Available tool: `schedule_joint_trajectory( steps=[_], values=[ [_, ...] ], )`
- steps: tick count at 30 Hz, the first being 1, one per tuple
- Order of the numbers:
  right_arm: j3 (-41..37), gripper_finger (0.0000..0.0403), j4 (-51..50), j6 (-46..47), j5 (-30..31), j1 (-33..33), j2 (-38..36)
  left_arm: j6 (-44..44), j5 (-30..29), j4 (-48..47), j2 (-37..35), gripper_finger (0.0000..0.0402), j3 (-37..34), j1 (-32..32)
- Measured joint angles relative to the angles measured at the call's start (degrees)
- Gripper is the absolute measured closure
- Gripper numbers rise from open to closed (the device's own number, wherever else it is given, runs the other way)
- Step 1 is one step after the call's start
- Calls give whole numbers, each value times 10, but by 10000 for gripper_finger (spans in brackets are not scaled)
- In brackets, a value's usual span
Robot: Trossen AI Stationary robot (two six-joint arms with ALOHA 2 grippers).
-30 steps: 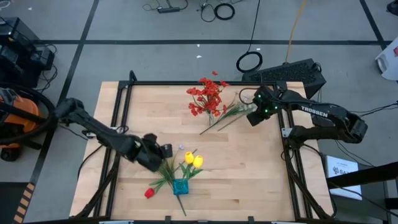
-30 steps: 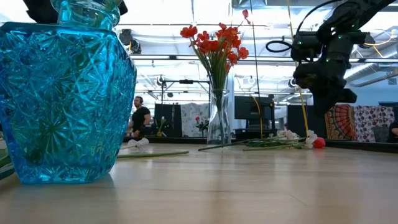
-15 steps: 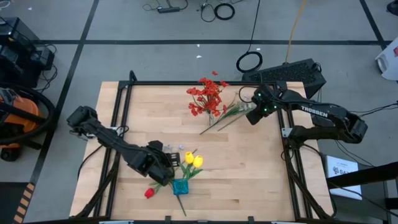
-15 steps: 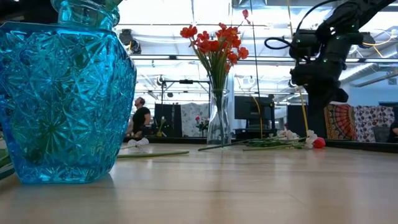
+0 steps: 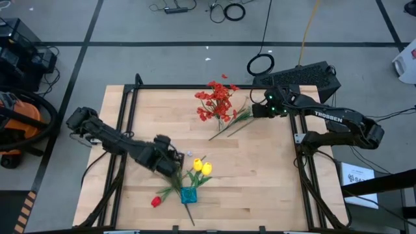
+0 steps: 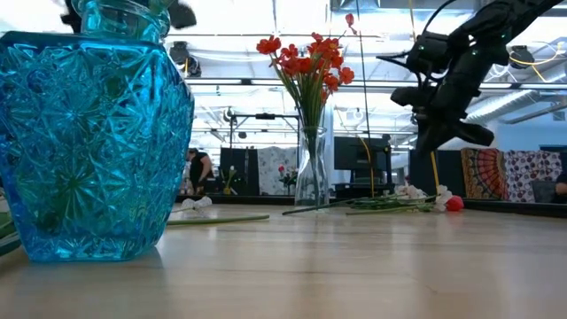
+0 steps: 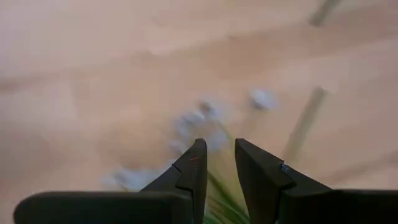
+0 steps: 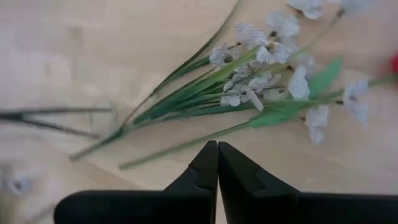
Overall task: Sort flowers into vase by color
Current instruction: Put the top white flowers into the blue flower vase
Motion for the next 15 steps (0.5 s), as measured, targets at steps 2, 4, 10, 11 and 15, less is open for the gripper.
schedule_joint_trajectory(
  steps=[2,4,10,11,15],
  values=[
    [0,399,4,40,7,13,5,45,-1,-6,-26,311,-27,27],
    [0,399,11,72,8,31,15,89,0,3,-60,311,-58,51],
    [0,399,55,175,41,90,69,200,3,60,-184,311,-160,109],
    [0,399,61,190,46,99,78,212,4,69,-204,311,-177,115],
    [0,399,93,243,52,122,115,241,10,85,-278,311,-235,138]
  ],
)
